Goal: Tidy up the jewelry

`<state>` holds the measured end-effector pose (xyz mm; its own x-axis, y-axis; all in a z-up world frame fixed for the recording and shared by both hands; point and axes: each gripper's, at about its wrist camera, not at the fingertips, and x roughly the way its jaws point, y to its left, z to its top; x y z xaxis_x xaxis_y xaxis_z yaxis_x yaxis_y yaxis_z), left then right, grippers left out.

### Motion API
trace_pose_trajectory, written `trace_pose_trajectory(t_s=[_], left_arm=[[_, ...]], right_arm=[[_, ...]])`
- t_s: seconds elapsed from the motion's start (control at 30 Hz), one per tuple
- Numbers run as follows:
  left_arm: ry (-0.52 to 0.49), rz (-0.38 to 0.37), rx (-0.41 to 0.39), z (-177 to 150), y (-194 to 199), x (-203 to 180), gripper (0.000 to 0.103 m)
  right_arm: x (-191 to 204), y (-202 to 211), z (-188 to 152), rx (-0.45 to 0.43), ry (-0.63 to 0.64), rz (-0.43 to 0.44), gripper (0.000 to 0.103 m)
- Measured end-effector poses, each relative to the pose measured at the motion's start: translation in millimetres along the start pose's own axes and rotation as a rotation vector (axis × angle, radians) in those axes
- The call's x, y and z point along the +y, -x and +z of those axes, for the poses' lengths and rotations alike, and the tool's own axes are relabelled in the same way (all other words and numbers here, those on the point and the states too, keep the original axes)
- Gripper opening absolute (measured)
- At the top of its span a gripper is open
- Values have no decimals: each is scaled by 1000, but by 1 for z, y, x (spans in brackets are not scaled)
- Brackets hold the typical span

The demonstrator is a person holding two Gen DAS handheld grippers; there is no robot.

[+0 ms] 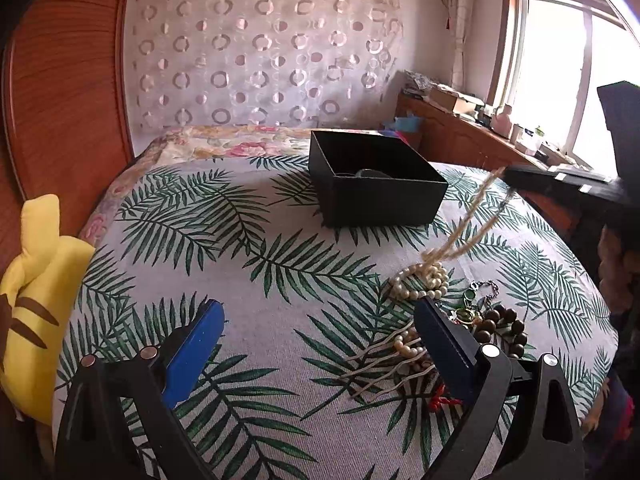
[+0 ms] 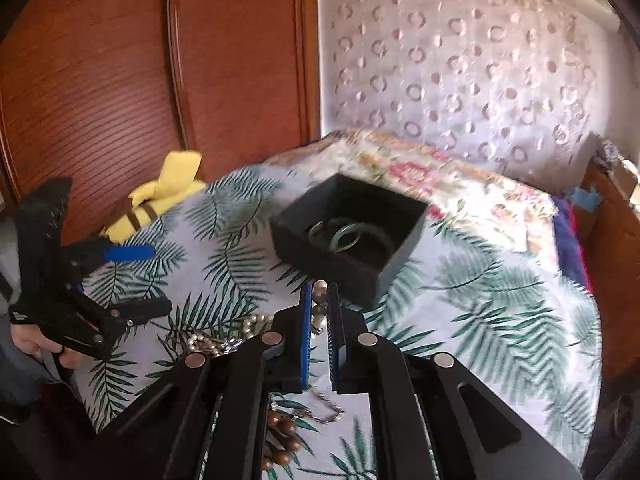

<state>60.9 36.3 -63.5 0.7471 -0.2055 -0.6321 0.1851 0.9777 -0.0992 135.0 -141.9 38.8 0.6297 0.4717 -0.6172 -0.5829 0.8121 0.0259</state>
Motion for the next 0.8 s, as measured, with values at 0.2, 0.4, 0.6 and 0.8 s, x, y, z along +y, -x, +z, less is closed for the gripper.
trace_pose_trajectory(t_s=[0.2,0.4,0.6,0.8], left_arm=[[-11,-4,14,1,-1,-4,92],[-30,-30,52,-5,-2,-11,92],[-69,-82,75,-7,-3,-34,92],[-149,-100,94,3,-14,-65,92]], right_arm=[[-17,35,6,-67,-8,-90,8],[-33,38,-13,-38,-40,-120,8],[-41,21,-45,19,-84,-122,8],[-40,14,-64,40,-108,-121,8]])
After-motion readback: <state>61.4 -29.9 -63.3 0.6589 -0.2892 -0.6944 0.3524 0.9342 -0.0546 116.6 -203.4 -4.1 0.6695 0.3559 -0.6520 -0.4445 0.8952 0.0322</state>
